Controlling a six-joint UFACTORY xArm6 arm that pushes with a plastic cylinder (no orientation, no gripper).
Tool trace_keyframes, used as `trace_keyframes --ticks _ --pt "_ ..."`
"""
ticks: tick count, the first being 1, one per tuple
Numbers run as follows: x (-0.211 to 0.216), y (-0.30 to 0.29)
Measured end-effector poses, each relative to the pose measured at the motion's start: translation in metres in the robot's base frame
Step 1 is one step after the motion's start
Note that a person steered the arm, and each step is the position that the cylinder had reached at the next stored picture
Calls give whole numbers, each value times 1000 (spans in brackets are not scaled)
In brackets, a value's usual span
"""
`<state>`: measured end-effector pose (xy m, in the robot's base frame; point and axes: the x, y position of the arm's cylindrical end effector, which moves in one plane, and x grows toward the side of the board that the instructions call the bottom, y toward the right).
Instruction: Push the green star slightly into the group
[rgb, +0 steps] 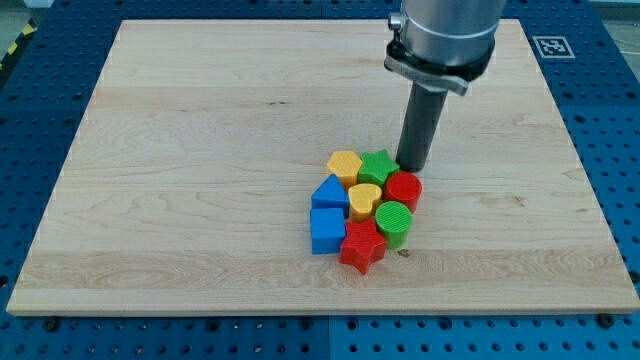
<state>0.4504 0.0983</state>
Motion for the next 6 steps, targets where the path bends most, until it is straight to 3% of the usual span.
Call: trace_keyframes --ticks 1,6 --pt "-30 -11" --pt "-9 -15"
